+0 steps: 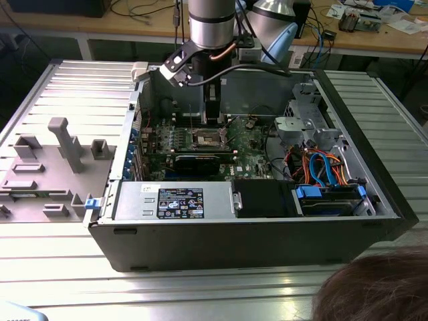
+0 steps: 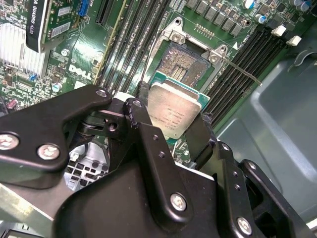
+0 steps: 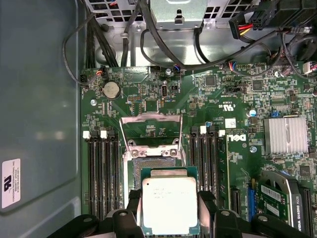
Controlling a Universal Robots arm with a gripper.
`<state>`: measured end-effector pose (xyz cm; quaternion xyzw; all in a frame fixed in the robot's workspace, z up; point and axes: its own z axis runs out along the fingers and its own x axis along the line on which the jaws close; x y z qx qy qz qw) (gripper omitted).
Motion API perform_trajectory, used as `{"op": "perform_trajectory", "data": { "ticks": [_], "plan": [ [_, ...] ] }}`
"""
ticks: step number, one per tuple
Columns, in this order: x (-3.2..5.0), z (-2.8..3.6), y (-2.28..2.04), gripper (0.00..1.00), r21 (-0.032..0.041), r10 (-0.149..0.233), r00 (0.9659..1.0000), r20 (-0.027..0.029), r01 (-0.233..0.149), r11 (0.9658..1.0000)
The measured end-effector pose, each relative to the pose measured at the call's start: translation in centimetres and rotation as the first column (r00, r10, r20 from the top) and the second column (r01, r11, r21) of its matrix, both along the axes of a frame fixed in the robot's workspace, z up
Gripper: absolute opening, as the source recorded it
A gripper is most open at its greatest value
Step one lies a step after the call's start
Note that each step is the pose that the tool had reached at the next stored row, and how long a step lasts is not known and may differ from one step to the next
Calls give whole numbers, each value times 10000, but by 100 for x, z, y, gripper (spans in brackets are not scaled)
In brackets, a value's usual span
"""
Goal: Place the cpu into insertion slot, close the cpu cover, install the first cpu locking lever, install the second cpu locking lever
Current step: 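Place the cpu into insertion slot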
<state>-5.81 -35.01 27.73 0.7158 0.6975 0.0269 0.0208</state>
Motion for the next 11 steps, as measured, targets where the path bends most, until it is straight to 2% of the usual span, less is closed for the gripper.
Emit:
{"op": "perform_trajectory", "data": {
  "ticks": [11],
  "plan": [
    [-3, -26, 0, 55, 0, 0, 10000, 0, 0, 10000]
  ]
}}
